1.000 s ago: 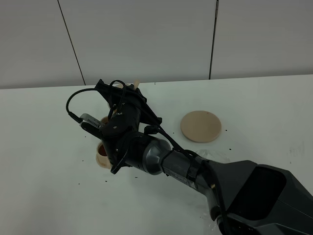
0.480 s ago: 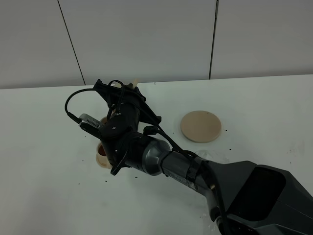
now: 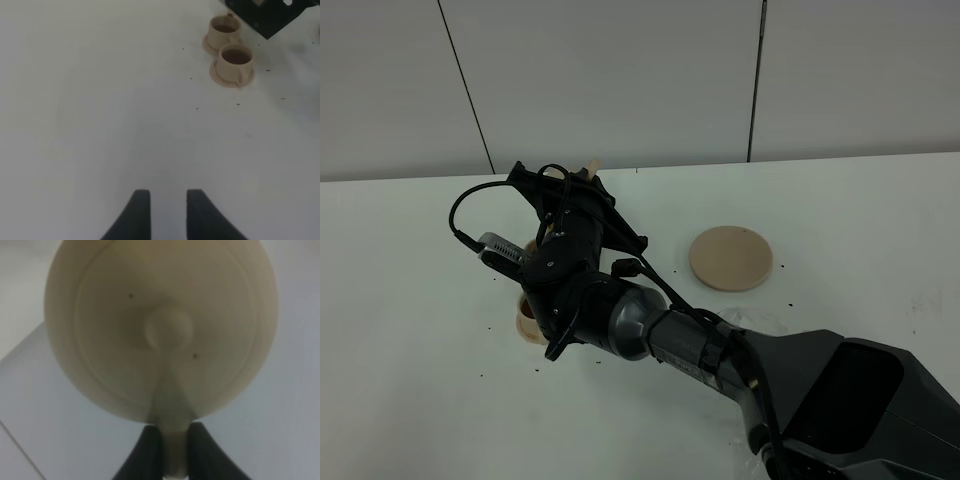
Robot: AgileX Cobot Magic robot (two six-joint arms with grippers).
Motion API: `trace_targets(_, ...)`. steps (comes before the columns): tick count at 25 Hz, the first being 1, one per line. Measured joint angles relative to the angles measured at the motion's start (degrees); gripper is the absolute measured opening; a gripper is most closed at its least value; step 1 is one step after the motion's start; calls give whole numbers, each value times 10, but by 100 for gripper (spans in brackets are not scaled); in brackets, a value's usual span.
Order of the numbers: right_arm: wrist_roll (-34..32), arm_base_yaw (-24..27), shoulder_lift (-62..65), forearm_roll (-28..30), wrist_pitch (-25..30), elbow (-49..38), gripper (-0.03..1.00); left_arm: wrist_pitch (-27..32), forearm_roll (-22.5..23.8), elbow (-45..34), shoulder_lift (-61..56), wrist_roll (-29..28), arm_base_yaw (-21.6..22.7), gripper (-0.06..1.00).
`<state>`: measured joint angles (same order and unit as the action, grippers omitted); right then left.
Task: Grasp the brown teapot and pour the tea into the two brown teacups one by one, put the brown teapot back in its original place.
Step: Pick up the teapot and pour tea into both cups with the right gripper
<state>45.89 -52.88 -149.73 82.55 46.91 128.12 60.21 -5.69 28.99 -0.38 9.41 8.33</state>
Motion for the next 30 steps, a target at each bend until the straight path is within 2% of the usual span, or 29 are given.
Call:
trace_targets(12,-17,-1,0,14,5,0,10,0,0,0,0,0,0,25)
trace_targets(30,-18,-1,0,-2,5,0,10,0,0,0,0,0,0,25)
